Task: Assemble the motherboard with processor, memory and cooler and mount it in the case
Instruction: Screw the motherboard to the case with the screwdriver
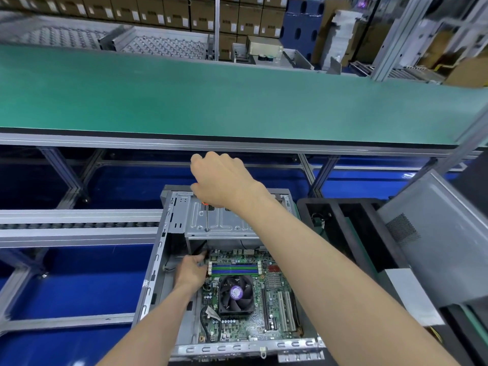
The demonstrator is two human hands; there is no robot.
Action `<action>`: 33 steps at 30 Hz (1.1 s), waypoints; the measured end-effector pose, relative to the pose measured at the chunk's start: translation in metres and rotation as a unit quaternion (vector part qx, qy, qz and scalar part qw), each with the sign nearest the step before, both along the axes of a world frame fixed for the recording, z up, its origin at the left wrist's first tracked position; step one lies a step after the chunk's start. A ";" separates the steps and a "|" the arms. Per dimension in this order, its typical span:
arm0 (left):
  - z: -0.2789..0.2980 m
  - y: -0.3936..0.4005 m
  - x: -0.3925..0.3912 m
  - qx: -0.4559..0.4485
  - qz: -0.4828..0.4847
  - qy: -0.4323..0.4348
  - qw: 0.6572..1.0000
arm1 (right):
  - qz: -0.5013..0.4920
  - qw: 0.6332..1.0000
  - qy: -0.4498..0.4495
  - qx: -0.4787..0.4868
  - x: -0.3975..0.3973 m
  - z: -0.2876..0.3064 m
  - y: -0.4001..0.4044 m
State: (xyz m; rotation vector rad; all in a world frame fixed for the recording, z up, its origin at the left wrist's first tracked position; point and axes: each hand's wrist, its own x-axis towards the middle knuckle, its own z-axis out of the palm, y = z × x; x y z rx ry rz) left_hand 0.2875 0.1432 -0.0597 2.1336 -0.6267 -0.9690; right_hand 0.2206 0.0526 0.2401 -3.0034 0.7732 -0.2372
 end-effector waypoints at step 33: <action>-0.002 0.001 0.003 0.006 -0.007 -0.010 1.000 | -0.009 1.000 -0.009 -0.003 0.010 -0.003 0.003</action>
